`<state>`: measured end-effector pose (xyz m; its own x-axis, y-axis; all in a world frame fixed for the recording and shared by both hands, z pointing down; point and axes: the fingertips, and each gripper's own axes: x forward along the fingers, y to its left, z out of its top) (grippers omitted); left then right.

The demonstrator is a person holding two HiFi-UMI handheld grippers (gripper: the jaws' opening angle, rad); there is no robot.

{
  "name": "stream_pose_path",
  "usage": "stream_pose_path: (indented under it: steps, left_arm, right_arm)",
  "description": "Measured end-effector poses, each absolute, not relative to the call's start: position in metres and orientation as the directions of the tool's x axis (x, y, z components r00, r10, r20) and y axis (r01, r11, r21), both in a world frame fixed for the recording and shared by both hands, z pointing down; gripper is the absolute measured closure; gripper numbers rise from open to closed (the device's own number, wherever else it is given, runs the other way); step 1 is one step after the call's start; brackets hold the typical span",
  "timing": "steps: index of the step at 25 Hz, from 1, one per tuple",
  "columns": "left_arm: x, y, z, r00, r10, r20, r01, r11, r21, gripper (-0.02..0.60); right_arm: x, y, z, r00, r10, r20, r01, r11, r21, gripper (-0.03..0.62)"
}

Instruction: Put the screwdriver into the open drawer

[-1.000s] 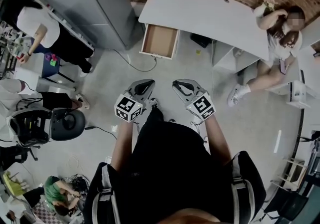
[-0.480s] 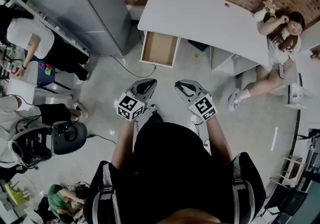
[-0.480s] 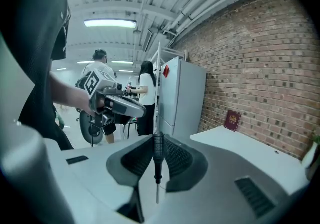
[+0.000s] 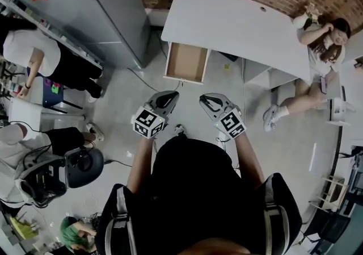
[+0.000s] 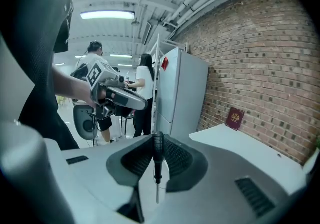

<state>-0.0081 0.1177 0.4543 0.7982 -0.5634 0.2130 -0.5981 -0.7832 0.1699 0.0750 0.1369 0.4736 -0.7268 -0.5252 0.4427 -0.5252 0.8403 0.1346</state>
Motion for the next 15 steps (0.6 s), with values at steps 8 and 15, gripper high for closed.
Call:
stream_pose_path:
  steps: [8,15]
  left_arm:
    - [-0.035,0.083,0.457,0.807,-0.556,0.199,-0.588,-0.790,0.174,0.565]
    - [-0.045,0.071,0.463,0.811,-0.549,0.203,-0.582,-0.792,0.183,0.565]
  right_arm:
    - [0.046,0.110,0.487,-0.710,-0.514,0.482,-0.500,0.849,0.169,0.474]
    - [0.036,0.097,0.494,-0.705,-0.510,0.494,-0.503,0.849,0.159,0.474]
